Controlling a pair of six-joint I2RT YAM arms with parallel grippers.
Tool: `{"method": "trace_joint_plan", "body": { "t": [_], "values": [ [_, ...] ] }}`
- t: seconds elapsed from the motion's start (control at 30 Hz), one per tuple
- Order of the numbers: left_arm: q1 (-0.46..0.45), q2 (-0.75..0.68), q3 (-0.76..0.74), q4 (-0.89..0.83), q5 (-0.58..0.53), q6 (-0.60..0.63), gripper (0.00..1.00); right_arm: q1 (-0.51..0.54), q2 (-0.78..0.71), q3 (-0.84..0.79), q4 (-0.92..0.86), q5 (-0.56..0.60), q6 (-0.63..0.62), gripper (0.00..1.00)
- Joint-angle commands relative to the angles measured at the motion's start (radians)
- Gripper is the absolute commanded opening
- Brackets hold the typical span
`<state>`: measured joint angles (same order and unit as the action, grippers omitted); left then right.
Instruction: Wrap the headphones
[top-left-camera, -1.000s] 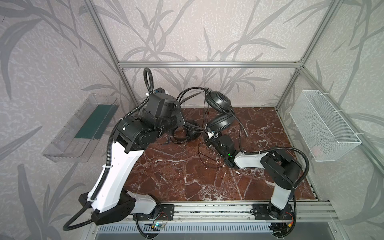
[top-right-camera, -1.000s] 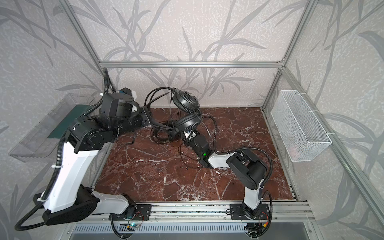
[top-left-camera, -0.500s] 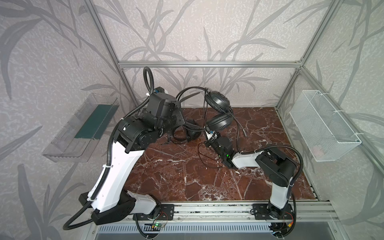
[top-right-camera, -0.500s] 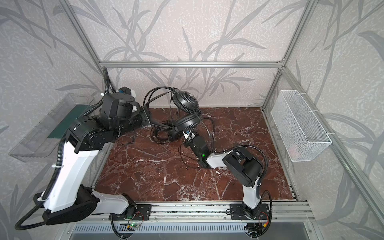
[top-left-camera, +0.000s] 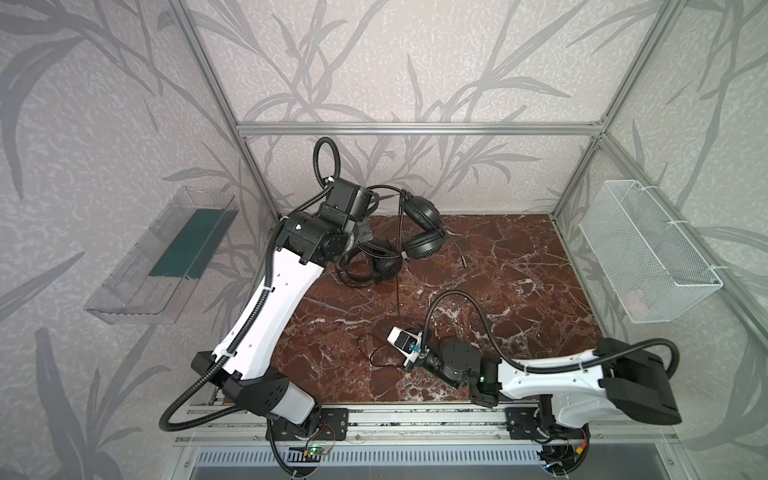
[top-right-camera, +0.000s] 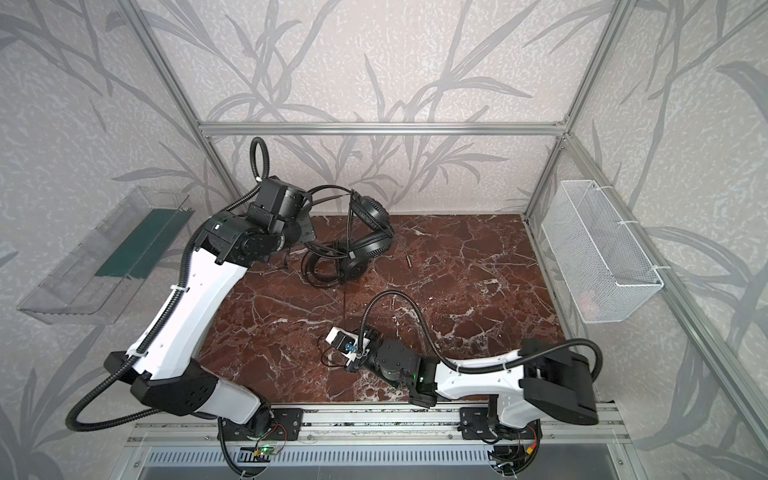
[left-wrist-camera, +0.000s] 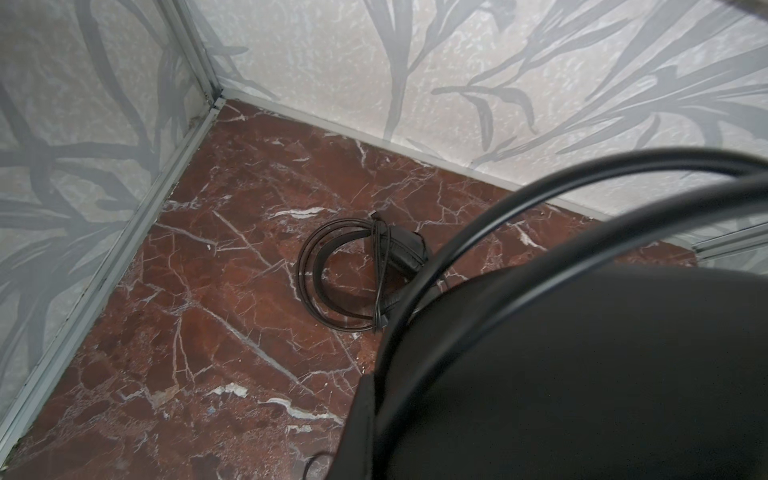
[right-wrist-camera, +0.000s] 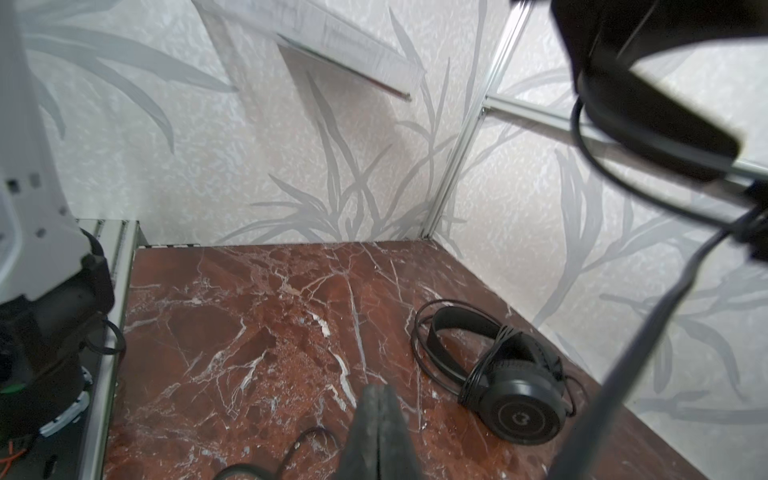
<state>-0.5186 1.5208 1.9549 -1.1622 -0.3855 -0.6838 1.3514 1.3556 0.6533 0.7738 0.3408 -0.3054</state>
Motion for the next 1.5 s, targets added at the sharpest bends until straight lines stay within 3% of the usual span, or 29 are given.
{"method": "trace_joint_plan", "body": {
  "t": [0.0,0.2,0.43,0.53,0.83,1.0,1.2,1.4,1.47],
  "values": [
    [0.010,0.002,-0.029,0.151,-0.057,-0.060,0.00,0.023,-0.110,0.085,-0.333,-0.002,-0.005,0.00],
    [0.010,-0.010,-0.165,0.175,-0.060,-0.055,0.00,0.023,-0.180,0.221,-0.526,0.085,-0.203,0.00],
    [0.007,-0.074,-0.362,0.210,-0.036,-0.054,0.00,-0.041,-0.138,0.374,-0.658,0.222,-0.468,0.00],
    [0.007,-0.103,-0.420,0.216,-0.032,-0.052,0.00,-0.064,-0.106,0.406,-0.649,0.295,-0.587,0.00],
    [0.006,-0.136,-0.507,0.212,-0.023,-0.025,0.00,-0.141,-0.103,0.455,-0.663,0.331,-0.841,0.00],
    [0.005,-0.140,-0.520,0.213,-0.001,-0.016,0.00,-0.180,-0.109,0.484,-0.708,0.290,-0.825,0.00],
    [-0.003,-0.140,-0.549,0.223,0.053,0.008,0.00,-0.199,-0.057,0.517,-0.556,0.301,-0.906,0.02],
    [-0.020,-0.160,-0.601,0.226,0.069,0.012,0.00,-0.281,-0.014,0.573,-0.438,0.249,-0.865,0.10],
    [-0.021,-0.174,-0.619,0.229,0.066,0.011,0.00,-0.322,-0.006,0.608,-0.434,0.221,-0.793,0.13]
  ]
}}
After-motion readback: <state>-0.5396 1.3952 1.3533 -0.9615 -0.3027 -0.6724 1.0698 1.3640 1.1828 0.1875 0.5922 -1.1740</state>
